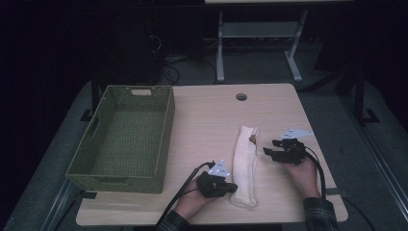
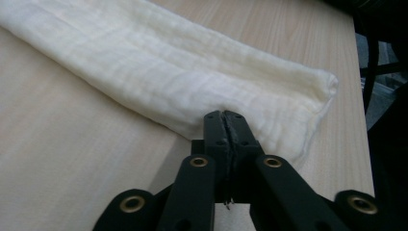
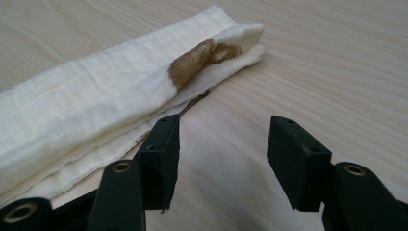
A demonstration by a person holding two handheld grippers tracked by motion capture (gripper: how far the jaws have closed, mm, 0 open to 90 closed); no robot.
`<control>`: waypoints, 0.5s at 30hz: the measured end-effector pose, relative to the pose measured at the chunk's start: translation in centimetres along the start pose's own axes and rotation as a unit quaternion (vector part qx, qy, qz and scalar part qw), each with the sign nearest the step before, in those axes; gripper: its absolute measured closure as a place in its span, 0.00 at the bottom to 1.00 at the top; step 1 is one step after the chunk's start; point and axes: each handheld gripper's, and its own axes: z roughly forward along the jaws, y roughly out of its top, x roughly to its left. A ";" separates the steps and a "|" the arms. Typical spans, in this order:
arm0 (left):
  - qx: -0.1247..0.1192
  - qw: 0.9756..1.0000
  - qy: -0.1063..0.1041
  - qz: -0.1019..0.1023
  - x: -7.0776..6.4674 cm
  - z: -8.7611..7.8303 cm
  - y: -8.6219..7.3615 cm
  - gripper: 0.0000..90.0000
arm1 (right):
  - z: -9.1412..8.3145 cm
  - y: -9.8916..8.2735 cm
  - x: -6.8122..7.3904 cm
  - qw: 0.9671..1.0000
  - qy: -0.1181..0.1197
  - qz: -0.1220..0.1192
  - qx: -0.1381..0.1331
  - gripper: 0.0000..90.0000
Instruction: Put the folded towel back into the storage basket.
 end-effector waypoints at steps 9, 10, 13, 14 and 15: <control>0.011 0.998 -0.013 0.060 0.9 -0.1 2.6 0.74 | 0.0 0.0 -0.1 1.000 0.000 -0.002 0.001 0.50; 0.012 0.998 -0.017 0.062 0.9 0.0 2.8 0.72 | 0.0 0.0 -0.1 1.000 -0.001 -0.002 0.001 0.50; 0.016 0.996 -0.029 0.078 1.3 0.6 3.5 0.65 | 0.0 -0.1 -0.1 1.000 0.000 0.001 0.001 0.50; 0.015 0.996 -0.035 0.079 1.4 0.7 3.6 0.63 | 0.0 -0.1 -0.2 1.000 0.000 0.002 0.000 0.50; 0.015 0.996 -0.037 0.079 1.4 0.9 3.7 0.61 | 0.0 -0.1 -0.2 1.000 0.000 0.001 0.001 0.50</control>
